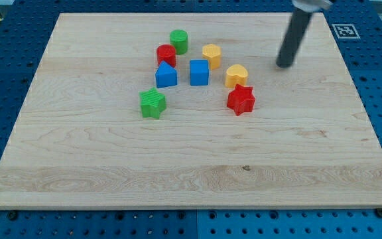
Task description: Move the green circle to the top left side of the red circle
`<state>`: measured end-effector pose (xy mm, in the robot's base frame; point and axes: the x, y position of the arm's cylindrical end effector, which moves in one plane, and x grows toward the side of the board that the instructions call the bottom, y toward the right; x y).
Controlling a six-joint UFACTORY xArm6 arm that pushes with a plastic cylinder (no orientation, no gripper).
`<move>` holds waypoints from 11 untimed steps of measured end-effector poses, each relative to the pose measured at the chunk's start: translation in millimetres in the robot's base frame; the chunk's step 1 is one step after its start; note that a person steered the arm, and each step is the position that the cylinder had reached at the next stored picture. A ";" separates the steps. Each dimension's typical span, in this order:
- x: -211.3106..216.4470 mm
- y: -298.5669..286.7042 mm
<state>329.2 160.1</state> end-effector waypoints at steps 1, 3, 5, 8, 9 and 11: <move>-1.7 -6.9; -14.6 -116.5; -47.4 -203.0; -43.2 -206.4; -38.7 -215.1; -30.4 -246.9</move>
